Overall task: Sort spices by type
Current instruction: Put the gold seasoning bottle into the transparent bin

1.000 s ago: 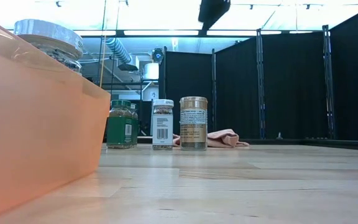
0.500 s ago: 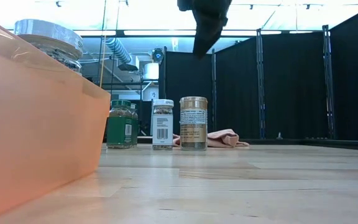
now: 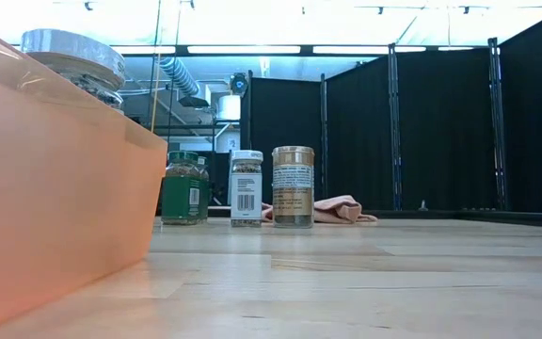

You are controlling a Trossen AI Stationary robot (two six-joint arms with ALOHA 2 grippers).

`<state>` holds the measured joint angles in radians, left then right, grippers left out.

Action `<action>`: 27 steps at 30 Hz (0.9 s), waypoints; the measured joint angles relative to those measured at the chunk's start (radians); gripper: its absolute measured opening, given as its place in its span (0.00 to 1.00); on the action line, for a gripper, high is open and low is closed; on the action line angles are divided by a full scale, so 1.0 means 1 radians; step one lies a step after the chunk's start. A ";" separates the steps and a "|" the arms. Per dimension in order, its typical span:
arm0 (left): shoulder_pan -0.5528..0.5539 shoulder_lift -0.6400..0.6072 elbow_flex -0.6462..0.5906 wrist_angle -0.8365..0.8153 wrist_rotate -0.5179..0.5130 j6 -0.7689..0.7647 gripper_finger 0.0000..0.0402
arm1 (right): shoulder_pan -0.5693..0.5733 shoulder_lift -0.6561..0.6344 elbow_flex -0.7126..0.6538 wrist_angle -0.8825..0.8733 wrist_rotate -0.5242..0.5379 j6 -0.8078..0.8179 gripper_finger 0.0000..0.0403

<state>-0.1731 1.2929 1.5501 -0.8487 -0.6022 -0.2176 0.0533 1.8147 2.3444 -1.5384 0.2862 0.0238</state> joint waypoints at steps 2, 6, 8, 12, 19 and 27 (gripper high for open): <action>0.078 0.022 0.000 0.057 0.089 0.056 0.81 | 0.015 -0.043 0.001 -0.005 -0.018 0.009 0.83; 0.194 0.094 0.000 0.130 0.263 0.124 0.81 | 0.036 -0.116 0.001 -0.031 -0.009 0.090 0.83; 0.229 0.137 0.000 0.168 0.327 0.164 0.81 | 0.052 -0.149 0.000 -0.020 -0.007 0.114 0.83; 0.269 0.241 0.000 0.216 0.402 0.242 0.81 | 0.077 -0.208 0.001 -0.012 0.009 0.145 0.83; 0.292 0.402 0.000 0.284 0.496 0.290 0.81 | 0.117 -0.249 0.000 -0.012 0.035 0.141 0.81; 0.291 0.499 0.000 0.291 0.529 0.302 0.81 | 0.123 -0.244 -0.009 -0.027 0.036 0.131 0.82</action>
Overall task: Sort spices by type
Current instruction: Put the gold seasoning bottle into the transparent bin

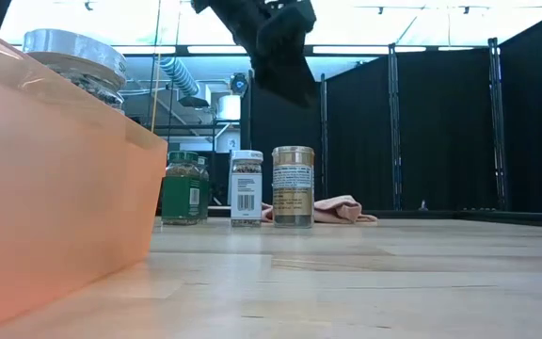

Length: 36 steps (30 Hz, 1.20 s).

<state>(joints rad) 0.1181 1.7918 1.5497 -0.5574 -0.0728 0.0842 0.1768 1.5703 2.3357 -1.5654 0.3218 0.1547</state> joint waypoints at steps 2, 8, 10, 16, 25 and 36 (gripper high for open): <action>0.000 0.016 0.000 0.000 0.000 0.017 0.81 | 0.000 -0.001 -0.006 -0.004 0.000 0.000 0.82; 0.009 0.060 0.000 -0.006 -0.004 0.036 0.81 | 0.000 0.000 -0.007 -0.006 -0.001 -0.001 0.81; 0.014 0.073 0.000 -0.007 -0.007 0.039 0.81 | 0.000 0.000 -0.007 -0.006 -0.001 -0.003 0.81; 0.035 0.104 0.000 -0.027 -0.011 0.046 0.81 | -0.001 0.000 -0.007 -0.006 -0.001 -0.025 0.81; 0.045 0.110 0.000 -0.078 0.001 0.043 0.81 | -0.002 0.000 -0.007 -0.006 -0.001 -0.035 0.81; 0.043 0.114 0.000 -0.099 0.002 0.043 0.81 | -0.002 0.000 -0.007 -0.006 -0.001 -0.035 0.80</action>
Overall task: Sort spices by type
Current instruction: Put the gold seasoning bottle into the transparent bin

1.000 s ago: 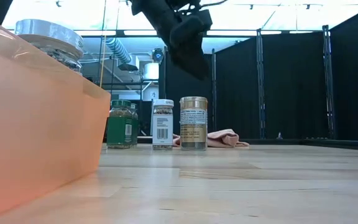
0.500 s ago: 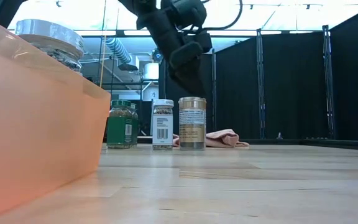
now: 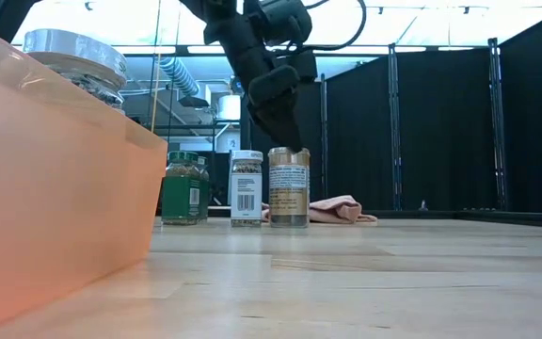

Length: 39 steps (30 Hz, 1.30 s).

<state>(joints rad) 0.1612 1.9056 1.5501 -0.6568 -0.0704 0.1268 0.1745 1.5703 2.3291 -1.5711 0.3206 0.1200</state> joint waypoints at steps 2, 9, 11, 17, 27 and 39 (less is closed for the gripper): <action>0.000 0.003 0.000 -0.001 0.000 0.000 0.81 | 0.000 0.000 0.000 0.000 0.000 0.005 0.80; -0.001 0.031 0.001 -0.005 0.000 0.000 0.80 | 0.000 0.000 0.000 0.000 0.000 0.008 0.80; -0.002 0.040 0.000 -0.022 -0.002 0.000 0.78 | 0.000 0.000 0.000 0.000 0.000 0.008 0.79; -0.006 0.052 0.002 -0.001 -0.006 -0.007 0.70 | 0.000 0.000 0.000 0.000 0.000 0.008 0.77; -0.010 0.052 0.002 0.011 -0.025 -0.049 0.68 | 0.000 0.000 0.000 0.002 0.000 0.019 0.75; -0.013 0.051 0.019 -0.031 -0.028 -0.082 0.67 | 0.000 0.000 0.000 0.006 0.000 0.018 0.70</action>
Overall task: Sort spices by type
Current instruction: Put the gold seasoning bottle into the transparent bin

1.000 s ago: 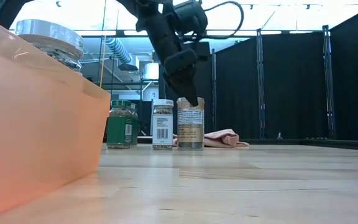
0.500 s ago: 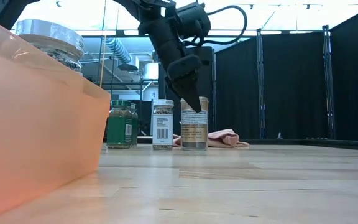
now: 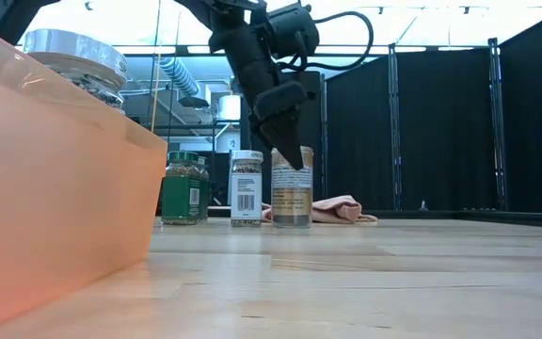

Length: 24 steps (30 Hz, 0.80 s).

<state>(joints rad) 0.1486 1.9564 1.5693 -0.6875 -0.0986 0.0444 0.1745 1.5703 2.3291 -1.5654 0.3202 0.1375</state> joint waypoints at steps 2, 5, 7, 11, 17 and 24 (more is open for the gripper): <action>0.000 0.001 0.014 -0.012 0.000 0.001 0.67 | 0.000 0.000 0.000 0.000 0.000 0.000 0.69; 0.000 0.001 0.049 -0.020 0.000 0.002 0.67 | 0.000 0.000 0.000 0.000 0.000 -0.001 0.69; 0.000 0.001 0.072 -0.034 0.000 0.003 0.67 | 0.000 0.000 0.000 0.000 0.000 -0.001 0.69; 0.000 0.001 0.117 -0.053 0.000 0.003 0.67 | 0.000 0.000 0.000 0.000 0.000 -0.001 0.69; 0.000 0.001 0.211 -0.107 -0.005 0.020 0.67 | 0.000 0.000 0.000 0.000 0.000 -0.002 0.68; 0.000 0.001 0.331 -0.198 -0.008 0.030 0.67 | 0.000 0.000 0.000 0.000 0.000 -0.002 0.66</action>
<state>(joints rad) 0.1486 1.9572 1.9004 -0.8852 -0.1065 0.0741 0.1745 1.5703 2.3291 -1.5658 0.3202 0.1360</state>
